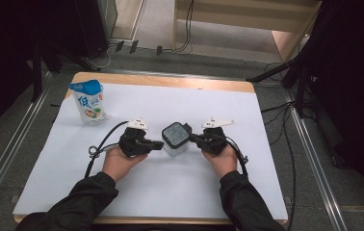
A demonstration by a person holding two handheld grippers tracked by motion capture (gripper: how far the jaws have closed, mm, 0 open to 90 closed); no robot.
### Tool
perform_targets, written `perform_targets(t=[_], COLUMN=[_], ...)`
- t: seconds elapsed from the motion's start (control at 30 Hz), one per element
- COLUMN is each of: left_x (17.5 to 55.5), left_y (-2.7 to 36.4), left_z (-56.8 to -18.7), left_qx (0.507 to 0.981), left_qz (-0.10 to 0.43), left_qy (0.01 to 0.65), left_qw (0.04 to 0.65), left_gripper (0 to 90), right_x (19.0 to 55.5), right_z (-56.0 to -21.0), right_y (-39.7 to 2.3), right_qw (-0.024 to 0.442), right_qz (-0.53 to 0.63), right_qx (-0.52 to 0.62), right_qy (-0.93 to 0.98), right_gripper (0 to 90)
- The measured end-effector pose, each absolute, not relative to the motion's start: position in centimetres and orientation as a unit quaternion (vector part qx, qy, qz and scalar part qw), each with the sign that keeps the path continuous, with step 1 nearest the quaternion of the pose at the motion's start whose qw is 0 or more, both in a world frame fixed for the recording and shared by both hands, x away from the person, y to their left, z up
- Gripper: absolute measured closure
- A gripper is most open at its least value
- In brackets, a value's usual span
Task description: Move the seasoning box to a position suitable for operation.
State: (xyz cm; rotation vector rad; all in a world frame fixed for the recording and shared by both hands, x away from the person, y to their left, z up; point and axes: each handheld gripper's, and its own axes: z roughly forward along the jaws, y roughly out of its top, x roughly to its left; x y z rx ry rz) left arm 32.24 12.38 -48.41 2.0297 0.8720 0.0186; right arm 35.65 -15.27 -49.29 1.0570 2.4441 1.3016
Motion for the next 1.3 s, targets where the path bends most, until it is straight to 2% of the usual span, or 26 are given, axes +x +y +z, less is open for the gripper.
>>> perform_targets(t=[1.3], left_x=[33.5], left_y=[14.2], left_z=[-48.5], left_qx=[0.814], left_qz=[0.001], left_qy=[0.379], left_qw=[0.439], left_gripper=[90.0], right_x=[33.5], right_z=[-49.1], right_y=[-14.1], right_qw=[0.053], right_qz=[0.441], right_qx=[0.354], right_qy=[0.823], right_gripper=[90.0])
